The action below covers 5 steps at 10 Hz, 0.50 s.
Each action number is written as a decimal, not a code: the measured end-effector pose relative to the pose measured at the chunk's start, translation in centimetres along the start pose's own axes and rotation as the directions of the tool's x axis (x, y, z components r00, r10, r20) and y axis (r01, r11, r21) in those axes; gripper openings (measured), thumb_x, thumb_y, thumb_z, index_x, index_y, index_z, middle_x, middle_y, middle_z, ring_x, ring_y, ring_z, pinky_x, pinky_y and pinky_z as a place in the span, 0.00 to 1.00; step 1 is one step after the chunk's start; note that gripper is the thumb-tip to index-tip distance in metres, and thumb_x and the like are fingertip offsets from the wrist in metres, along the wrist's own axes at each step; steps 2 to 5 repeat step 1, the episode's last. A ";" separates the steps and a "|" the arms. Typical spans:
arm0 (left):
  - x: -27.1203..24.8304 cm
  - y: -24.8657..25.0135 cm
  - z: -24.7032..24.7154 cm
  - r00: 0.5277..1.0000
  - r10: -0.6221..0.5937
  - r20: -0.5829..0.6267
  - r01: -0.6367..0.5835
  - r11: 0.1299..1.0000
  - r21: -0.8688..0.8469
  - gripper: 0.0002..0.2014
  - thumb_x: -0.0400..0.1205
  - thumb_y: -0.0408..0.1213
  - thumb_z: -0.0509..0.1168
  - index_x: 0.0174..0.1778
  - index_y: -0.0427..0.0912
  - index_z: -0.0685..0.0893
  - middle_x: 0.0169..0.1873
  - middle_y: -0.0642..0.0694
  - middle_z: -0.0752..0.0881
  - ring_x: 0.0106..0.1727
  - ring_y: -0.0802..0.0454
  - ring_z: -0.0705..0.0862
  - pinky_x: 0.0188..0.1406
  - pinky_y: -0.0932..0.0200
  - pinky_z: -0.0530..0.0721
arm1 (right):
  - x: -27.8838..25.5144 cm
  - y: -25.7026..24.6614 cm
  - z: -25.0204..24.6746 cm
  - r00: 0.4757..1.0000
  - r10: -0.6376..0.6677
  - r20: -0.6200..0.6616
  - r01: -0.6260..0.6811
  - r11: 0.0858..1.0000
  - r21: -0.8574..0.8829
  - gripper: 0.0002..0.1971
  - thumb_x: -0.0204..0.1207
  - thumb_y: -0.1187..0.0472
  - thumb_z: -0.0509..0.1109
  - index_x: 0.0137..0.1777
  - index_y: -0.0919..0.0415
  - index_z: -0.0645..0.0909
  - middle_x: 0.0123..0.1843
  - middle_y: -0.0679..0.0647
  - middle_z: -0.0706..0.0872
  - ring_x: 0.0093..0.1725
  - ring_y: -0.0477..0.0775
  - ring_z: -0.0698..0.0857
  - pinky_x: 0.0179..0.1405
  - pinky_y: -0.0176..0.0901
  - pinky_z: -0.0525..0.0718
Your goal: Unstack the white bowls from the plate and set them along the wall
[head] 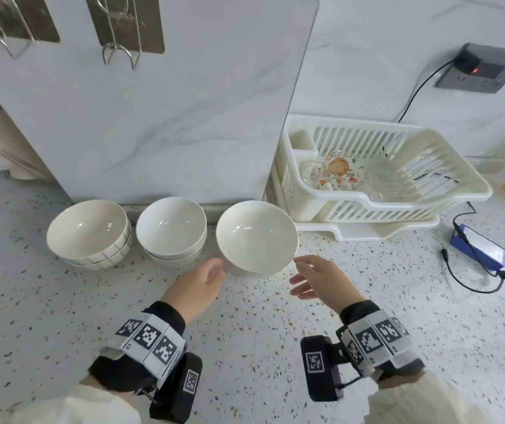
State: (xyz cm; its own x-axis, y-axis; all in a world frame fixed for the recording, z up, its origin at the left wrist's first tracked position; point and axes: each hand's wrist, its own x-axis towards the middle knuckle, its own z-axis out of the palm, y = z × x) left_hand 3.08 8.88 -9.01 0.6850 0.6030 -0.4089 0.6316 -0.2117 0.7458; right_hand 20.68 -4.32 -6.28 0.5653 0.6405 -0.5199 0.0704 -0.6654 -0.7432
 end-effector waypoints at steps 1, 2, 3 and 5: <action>-3.0 -0.4 -0.3 1.000 -0.009 0.007 0.009 1.000 0.012 0.15 0.83 0.43 0.53 0.65 0.50 0.75 0.61 0.50 0.83 0.63 0.55 0.79 0.64 0.60 0.74 | -3.8 -1.2 -2.6 0.986 -0.165 -0.014 0.161 0.975 -0.154 0.15 0.80 0.59 0.58 0.63 0.57 0.78 0.44 0.51 0.88 0.39 0.46 0.87 0.51 0.42 0.85; -3.0 -0.4 -0.3 1.000 -0.009 0.007 0.009 1.000 0.012 0.15 0.83 0.43 0.53 0.65 0.50 0.75 0.61 0.50 0.83 0.63 0.55 0.79 0.64 0.60 0.74 | -3.8 -1.2 -2.6 0.986 -0.165 -0.014 0.161 0.975 -0.154 0.15 0.80 0.59 0.58 0.63 0.57 0.78 0.44 0.51 0.88 0.39 0.46 0.87 0.51 0.42 0.85; -3.0 -0.4 -0.3 1.000 -0.009 0.007 0.009 1.000 0.012 0.15 0.83 0.43 0.53 0.65 0.50 0.75 0.61 0.50 0.83 0.63 0.55 0.79 0.64 0.60 0.74 | -3.8 -1.2 -2.6 0.986 -0.165 -0.014 0.161 0.975 -0.154 0.15 0.80 0.59 0.58 0.63 0.57 0.78 0.44 0.51 0.88 0.39 0.46 0.87 0.51 0.42 0.85; -3.0 -0.4 -0.3 1.000 -0.009 0.007 0.009 1.000 0.012 0.15 0.83 0.43 0.53 0.65 0.50 0.75 0.61 0.50 0.83 0.63 0.55 0.79 0.64 0.60 0.74 | -3.8 -1.2 -2.6 0.986 -0.165 -0.014 0.161 0.975 -0.154 0.15 0.80 0.59 0.58 0.63 0.57 0.78 0.44 0.51 0.88 0.39 0.46 0.87 0.51 0.42 0.85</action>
